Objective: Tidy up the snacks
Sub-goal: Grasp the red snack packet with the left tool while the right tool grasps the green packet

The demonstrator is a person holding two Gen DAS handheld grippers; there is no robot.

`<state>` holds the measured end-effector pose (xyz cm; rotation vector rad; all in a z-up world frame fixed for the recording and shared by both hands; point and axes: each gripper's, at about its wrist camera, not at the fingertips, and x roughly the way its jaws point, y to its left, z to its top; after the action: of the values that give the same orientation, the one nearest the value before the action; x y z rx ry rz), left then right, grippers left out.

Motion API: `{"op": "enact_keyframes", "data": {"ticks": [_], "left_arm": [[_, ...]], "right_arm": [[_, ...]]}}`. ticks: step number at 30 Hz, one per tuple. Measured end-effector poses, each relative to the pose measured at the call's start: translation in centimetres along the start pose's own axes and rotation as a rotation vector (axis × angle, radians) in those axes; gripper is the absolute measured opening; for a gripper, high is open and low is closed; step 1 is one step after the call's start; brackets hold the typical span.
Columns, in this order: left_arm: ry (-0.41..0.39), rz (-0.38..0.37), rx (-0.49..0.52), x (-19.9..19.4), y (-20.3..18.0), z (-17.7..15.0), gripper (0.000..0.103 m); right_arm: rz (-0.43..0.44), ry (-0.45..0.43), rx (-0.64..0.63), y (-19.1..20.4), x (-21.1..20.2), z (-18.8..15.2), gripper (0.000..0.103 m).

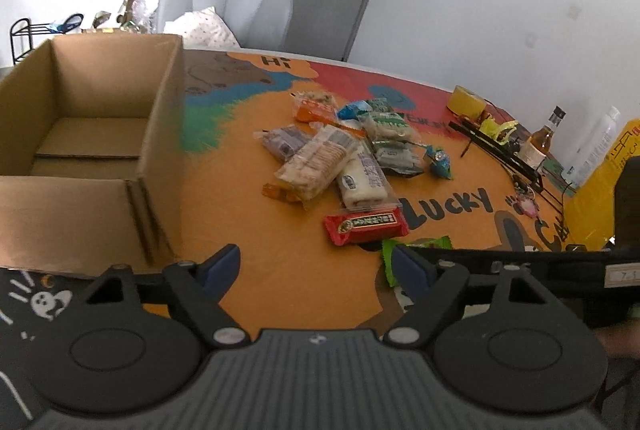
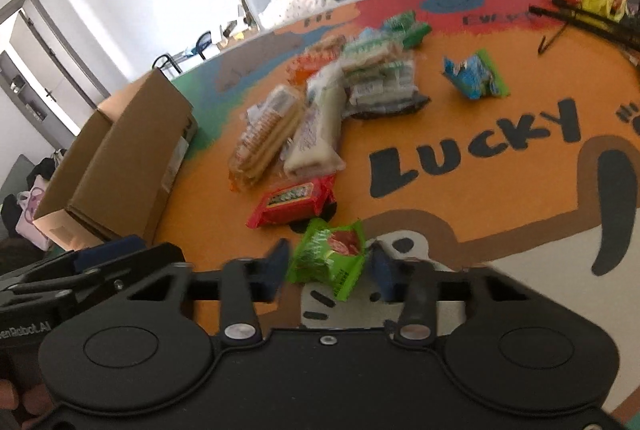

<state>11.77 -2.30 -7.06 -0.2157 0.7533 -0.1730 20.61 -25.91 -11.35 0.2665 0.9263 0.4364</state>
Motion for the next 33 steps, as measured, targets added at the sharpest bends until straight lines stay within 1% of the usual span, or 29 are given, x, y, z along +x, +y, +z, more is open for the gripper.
{"op": "enact_keyframes", "data": {"ticks": [3,7,15,19,22,25,27,30,33], "left_arm": [[0.009,-0.006,0.008,0.8,-0.3,0.2,0.082],[0.020,-0.012,0.012,2.1,-0.8,0.6,0.082],[0.051,-0.019,0.027,4.8,-2.1,1.2,0.082],[0.066,-0.019,0.026,6.1,-2.8,1.4,0.082],[0.061,-0.019,0.031,6.8,-3.4,1.6,0.082],[0.065,-0.013,0.028,7.6,-3.9,1.8,0.083],[0.064,-0.001,0.032,8.1,-4.3,1.9,0.084],[0.055,0.011,0.050,8.5,-4.9,1.9,0.084],[0.031,0.044,0.068,8.8,-5.5,1.9,0.084]], "right_arm": [[0.016,-0.007,0.005,-0.6,-0.1,0.1,0.027],[0.019,-0.016,0.022,-1.7,-0.6,0.2,0.025],[-0.014,-0.041,0.051,-3.8,-1.5,0.7,0.025],[-0.049,-0.056,0.041,-4.3,-1.8,0.9,0.025],[-0.056,-0.059,0.037,-4.6,-1.8,1.2,0.025],[-0.064,-0.065,0.031,-4.8,-1.7,1.4,0.029],[-0.070,-0.069,0.023,-4.8,-1.7,1.5,0.035],[-0.077,-0.067,0.025,-5.0,-1.5,1.6,0.036],[-0.067,-0.070,0.032,-5.3,-1.3,1.8,0.038]]}}
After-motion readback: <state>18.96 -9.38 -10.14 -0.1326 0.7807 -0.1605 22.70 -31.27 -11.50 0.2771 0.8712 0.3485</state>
